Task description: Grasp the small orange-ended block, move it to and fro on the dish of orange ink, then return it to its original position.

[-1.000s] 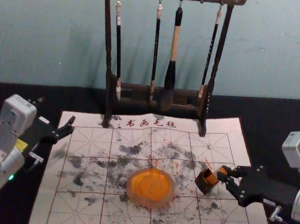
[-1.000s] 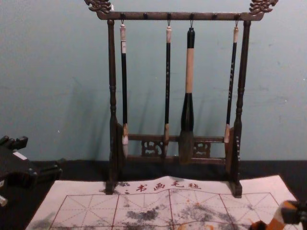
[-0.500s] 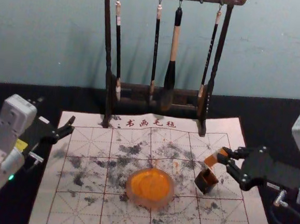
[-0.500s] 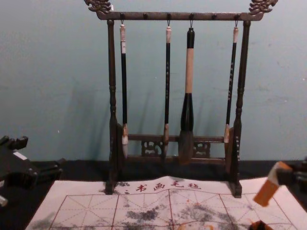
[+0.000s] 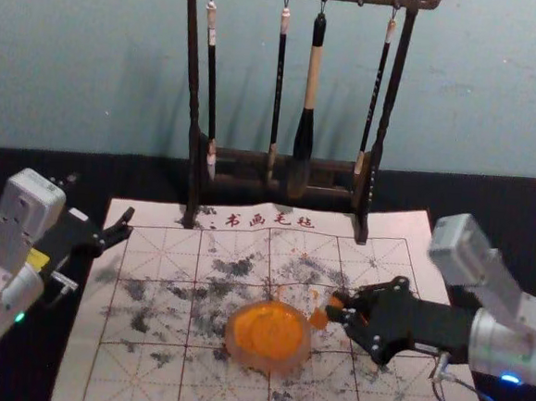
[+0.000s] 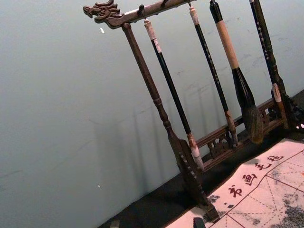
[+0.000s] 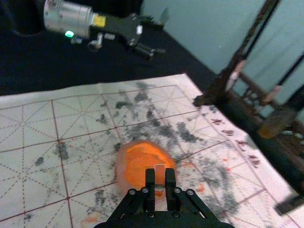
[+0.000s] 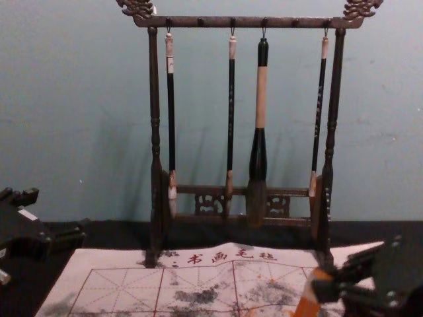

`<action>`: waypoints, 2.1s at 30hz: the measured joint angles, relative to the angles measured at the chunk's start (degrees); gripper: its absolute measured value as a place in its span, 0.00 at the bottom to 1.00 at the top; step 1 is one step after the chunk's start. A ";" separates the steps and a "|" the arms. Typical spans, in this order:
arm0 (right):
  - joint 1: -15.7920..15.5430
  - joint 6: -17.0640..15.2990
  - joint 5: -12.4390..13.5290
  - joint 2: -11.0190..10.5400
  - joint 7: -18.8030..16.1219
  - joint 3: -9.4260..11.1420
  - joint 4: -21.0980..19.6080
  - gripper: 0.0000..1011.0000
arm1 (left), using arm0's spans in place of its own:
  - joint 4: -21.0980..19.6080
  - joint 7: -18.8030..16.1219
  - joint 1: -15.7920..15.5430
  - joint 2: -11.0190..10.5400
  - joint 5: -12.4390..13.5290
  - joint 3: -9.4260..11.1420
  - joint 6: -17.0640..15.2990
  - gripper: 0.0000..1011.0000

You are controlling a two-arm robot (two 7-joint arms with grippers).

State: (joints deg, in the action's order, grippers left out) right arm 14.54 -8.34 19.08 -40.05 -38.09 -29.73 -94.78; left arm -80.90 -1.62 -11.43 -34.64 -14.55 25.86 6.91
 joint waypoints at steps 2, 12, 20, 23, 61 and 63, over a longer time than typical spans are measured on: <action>1.45 -0.62 -0.94 0.62 -0.62 -1.47 0.95 0.09 | 0.00 0.00 0.00 0.00 0.00 0.00 0.00 0.99; 6.22 -2.81 -3.83 2.33 -2.94 -6.00 3.77 0.09 | 0.00 0.00 0.00 0.00 0.00 0.00 0.00 0.99; 9.34 -4.78 -5.28 3.35 -3.94 -8.36 5.10 0.09 | 0.00 0.00 0.00 0.00 0.00 0.00 0.00 0.99; 9.85 -5.24 -5.50 3.54 -4.00 -8.80 5.16 0.09 | 0.00 0.00 0.00 0.00 0.00 0.00 0.00 0.99; 13.57 -6.86 -5.77 7.09 -4.29 -12.36 9.08 0.09 | 0.00 0.00 0.00 0.00 0.00 0.00 0.00 0.99; 13.83 -6.85 -5.78 7.39 -4.13 -12.38 9.62 0.09 | 0.00 0.00 0.00 0.00 0.00 0.00 0.00 0.99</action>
State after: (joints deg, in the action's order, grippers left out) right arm 28.37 -15.18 13.29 -32.67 -42.22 -42.10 -85.17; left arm -80.90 -1.62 -11.43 -34.65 -14.55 25.86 6.91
